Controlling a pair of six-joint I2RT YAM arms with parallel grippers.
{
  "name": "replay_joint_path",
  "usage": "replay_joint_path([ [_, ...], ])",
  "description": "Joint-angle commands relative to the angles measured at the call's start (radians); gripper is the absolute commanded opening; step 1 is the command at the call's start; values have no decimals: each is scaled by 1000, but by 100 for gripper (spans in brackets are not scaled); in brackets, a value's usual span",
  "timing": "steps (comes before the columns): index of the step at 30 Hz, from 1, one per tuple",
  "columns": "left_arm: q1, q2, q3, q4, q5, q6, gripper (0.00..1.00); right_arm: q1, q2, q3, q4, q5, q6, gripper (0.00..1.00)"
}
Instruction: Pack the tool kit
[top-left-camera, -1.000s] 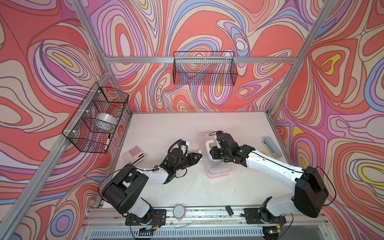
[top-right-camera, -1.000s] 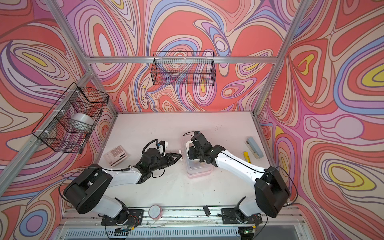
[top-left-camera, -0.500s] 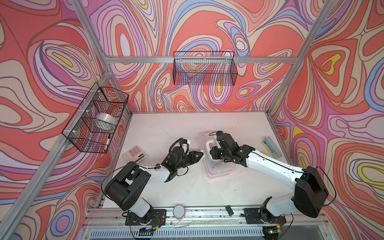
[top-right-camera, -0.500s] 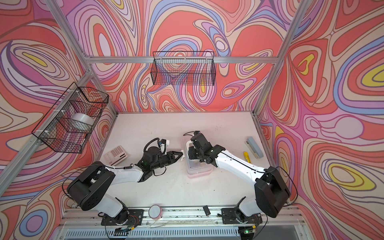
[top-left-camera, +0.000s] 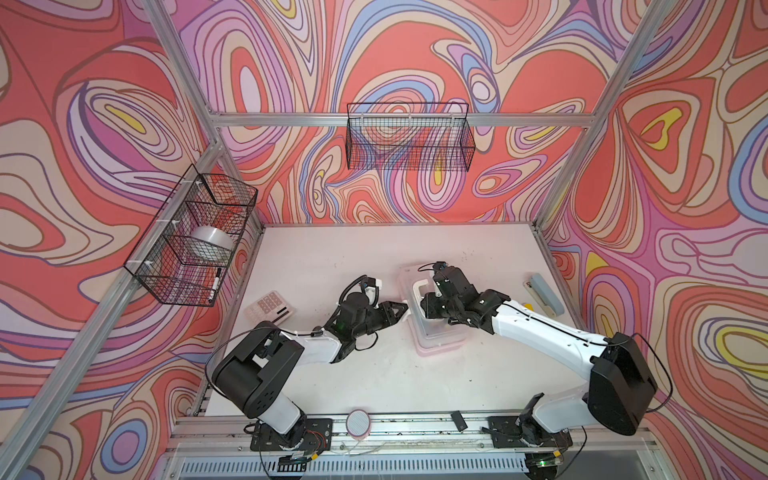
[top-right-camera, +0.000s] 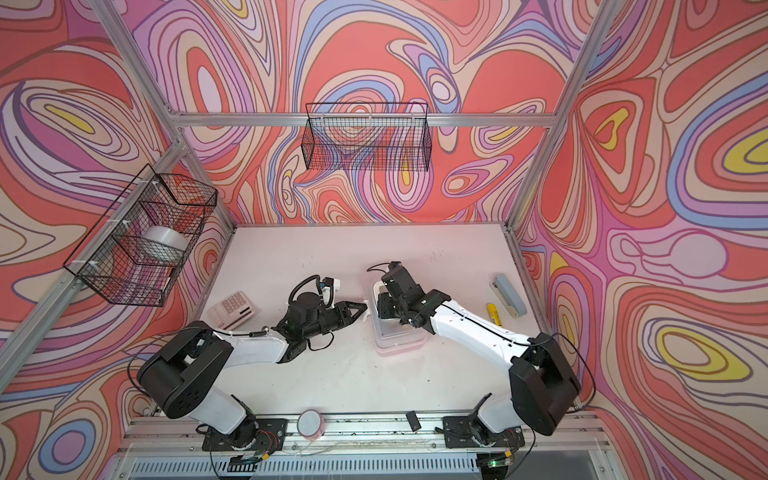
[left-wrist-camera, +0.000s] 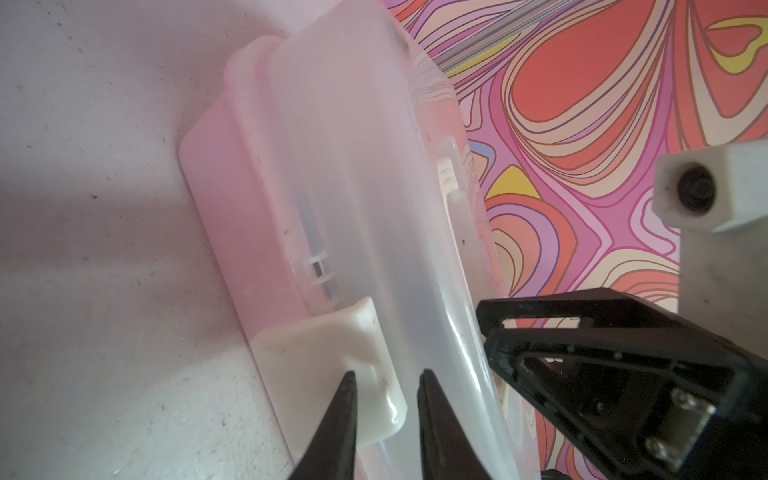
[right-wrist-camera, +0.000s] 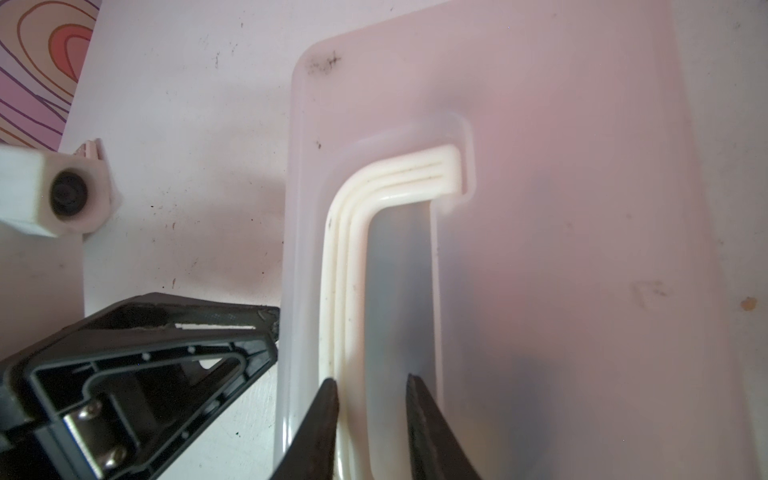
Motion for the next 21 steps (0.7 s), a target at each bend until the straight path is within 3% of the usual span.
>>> replay_joint_path([
  [1,-8,20,-7,21,12,-8,27,-6,14,-13,-76,45,-13,29],
  [21,-39,42,23,-59,-16,22,29,-6,40,-5,-77,40,-8,29],
])
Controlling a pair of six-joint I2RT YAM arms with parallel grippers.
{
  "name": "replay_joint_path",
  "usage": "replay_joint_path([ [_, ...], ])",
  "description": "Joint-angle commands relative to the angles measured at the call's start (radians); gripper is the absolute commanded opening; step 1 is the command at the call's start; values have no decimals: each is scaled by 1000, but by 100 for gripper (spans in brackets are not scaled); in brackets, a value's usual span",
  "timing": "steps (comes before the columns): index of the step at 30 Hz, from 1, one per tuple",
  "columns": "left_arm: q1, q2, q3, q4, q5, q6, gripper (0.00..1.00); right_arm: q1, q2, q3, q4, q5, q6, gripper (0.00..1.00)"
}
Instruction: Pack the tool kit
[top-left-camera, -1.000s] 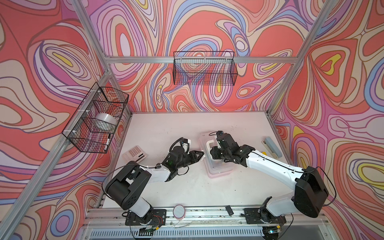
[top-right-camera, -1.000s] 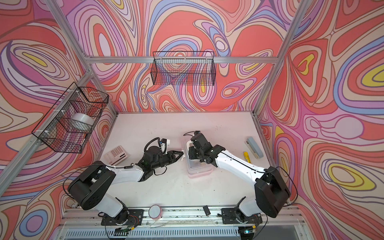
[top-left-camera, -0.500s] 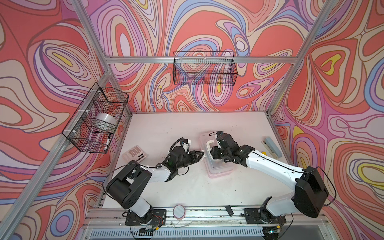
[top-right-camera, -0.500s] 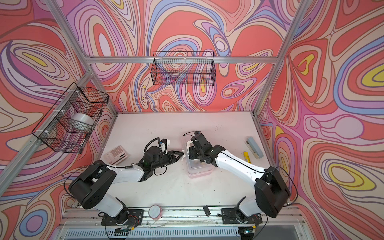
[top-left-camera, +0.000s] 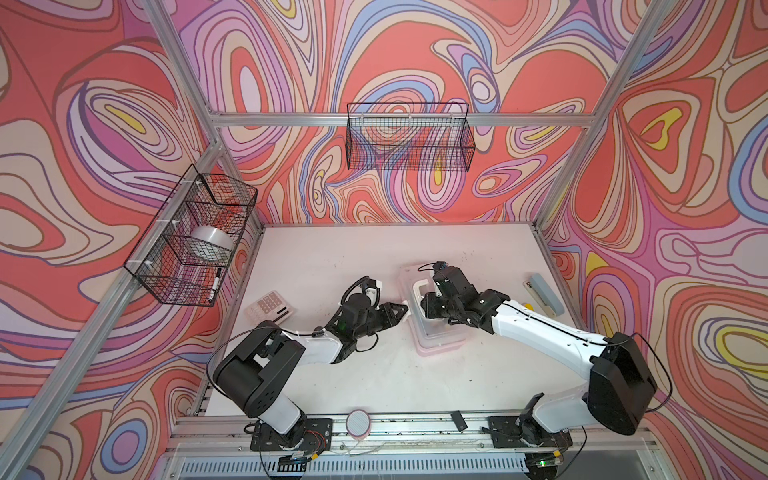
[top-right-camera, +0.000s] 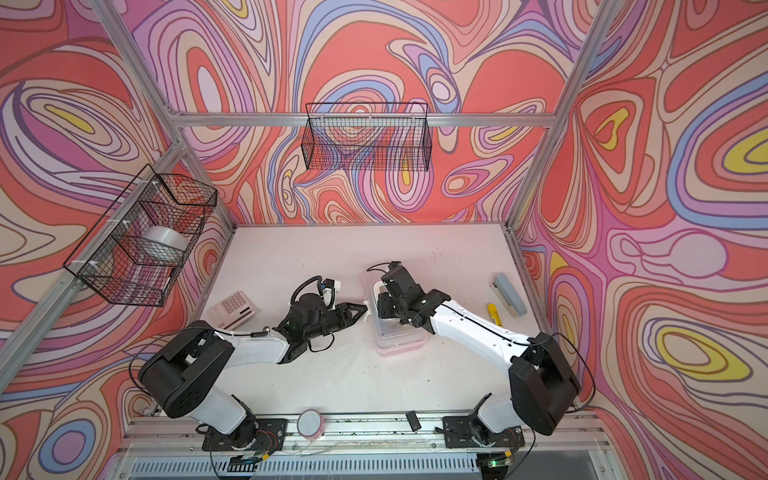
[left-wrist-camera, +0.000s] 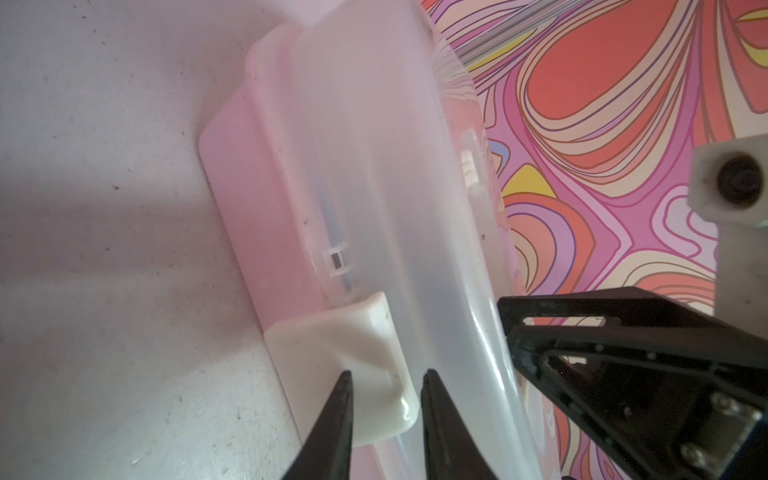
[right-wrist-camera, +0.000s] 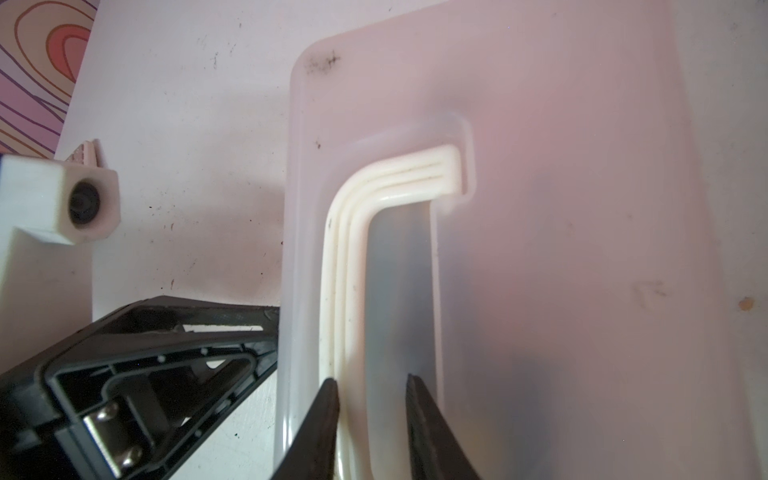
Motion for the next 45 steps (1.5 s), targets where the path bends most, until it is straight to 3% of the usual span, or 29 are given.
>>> replay_joint_path([
  [1,-24,31,23,-32,14,11,29,-5,38,-7,-76,33,-9,29],
  [15,-39,78,25,10,-14,0,25,-5,48,-12,-67,4,-1,29],
  [23,-40,131,-12,163,-39,-43,26,-4,36,-11,-55,-45,21,28],
  [32,-40,179,-56,249,-22,-75,27,-5,-99,31,-96,32,6,29],
  [37,-40,165,-61,239,-21,-64,28,-10,-181,77,-162,166,30,31],
  [41,-40,158,-74,240,-26,-62,28,-75,-225,109,-260,259,51,32],
  [45,-40,151,-84,240,-29,-59,29,-214,-216,95,-308,229,51,33],
])
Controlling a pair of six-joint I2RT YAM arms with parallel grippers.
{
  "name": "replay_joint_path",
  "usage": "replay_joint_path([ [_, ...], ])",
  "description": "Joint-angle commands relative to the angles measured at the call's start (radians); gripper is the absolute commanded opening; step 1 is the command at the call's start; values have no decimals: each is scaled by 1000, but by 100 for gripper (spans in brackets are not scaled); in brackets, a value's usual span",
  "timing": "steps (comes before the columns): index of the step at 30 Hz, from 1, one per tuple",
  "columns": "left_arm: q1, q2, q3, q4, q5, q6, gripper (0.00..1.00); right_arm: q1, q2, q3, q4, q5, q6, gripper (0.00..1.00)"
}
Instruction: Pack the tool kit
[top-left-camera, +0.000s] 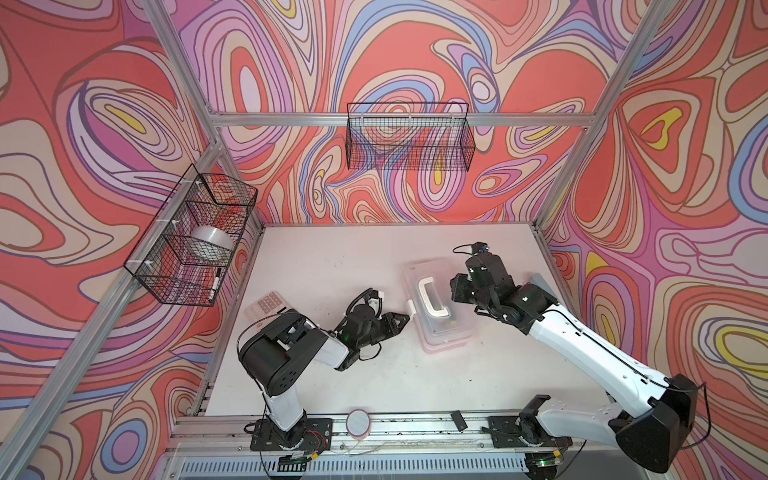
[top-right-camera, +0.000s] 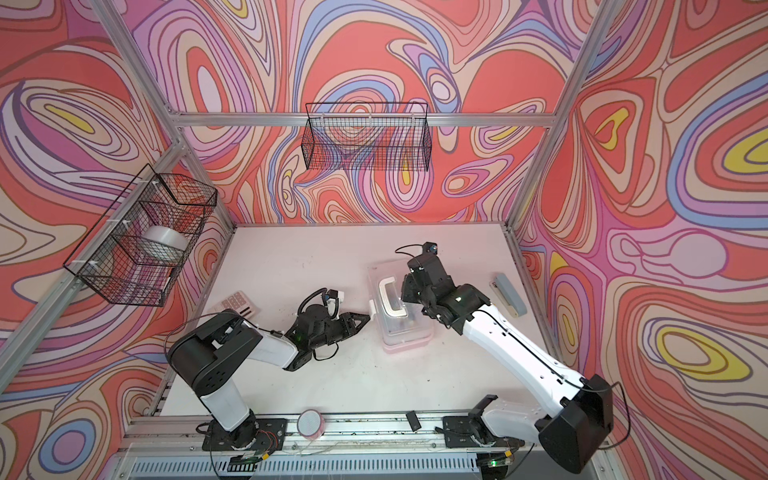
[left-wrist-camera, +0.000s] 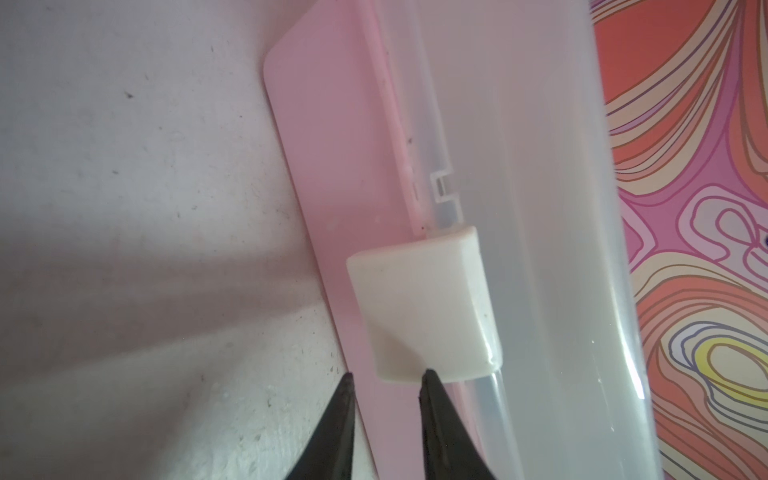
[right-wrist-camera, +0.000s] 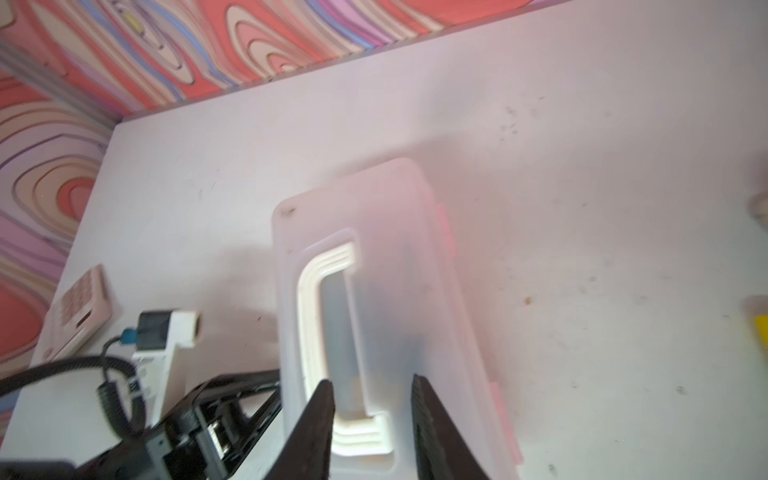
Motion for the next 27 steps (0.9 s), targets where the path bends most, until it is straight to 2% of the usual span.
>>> replay_joint_path([
  [1,-3,-10,-17,18,1,4,30,-97,9,-24,-77,7,8,34],
  [4,-3,-15,-28,17,-11,11,35,-154,9,-64,-48,-49,6,34],
  [7,2,-27,-44,25,-19,14,41,-169,12,-99,-19,-68,6,34],
  [12,14,-85,-62,-13,-27,29,42,-192,39,-146,21,-94,12,34],
  [16,19,-153,-54,-127,-56,73,43,-221,59,-177,53,-117,8,34],
  [19,23,-203,-3,-321,-95,128,41,-241,80,-191,77,-140,-8,34],
  [24,23,-221,240,-808,-183,282,35,-249,153,-180,104,-137,-37,33],
  [27,22,-182,370,-1000,-215,343,33,-253,202,-171,125,-139,-48,33],
])
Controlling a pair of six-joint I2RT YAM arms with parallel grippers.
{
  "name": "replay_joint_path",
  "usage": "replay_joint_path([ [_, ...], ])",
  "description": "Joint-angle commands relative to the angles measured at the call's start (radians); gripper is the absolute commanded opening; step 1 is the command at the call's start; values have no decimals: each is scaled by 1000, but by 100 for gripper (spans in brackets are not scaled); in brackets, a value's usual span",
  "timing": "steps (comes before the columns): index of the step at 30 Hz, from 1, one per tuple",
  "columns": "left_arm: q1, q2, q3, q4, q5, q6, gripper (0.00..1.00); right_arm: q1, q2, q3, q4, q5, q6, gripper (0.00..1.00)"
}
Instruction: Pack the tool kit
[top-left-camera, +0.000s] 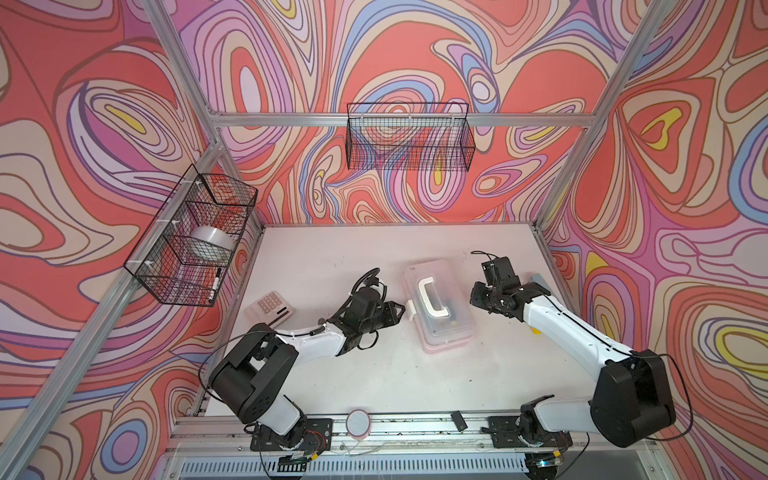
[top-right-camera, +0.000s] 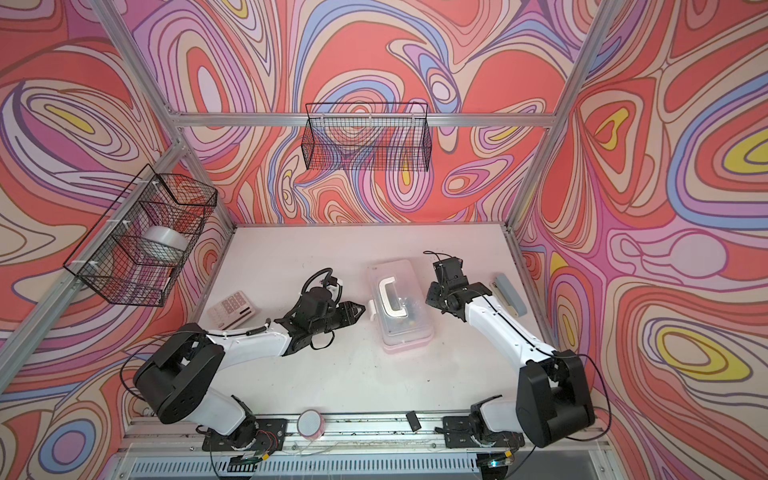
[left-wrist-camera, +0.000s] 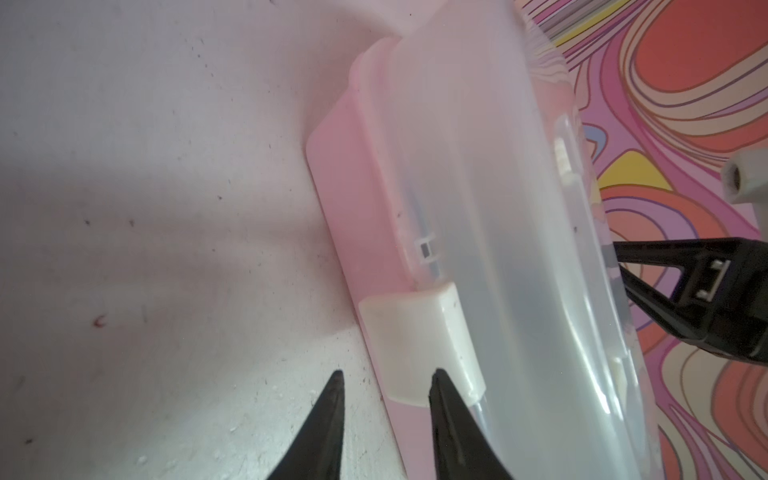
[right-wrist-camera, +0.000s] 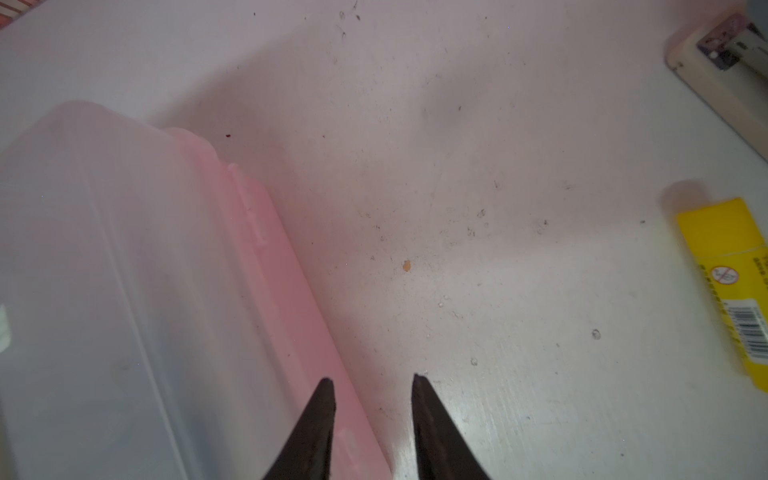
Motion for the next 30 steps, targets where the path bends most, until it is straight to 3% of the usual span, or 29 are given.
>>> replay_joint_path([
  [1,7,32,127,-361,-79,115,32,-8,50,12,38,-7,-26,33],
  [13,5,81,250,-600,-166,167,27,-10,120,7,87,-27,-29,32],
  [30,-48,255,450,-684,-130,200,26,-10,146,-17,140,-85,-50,32],
])
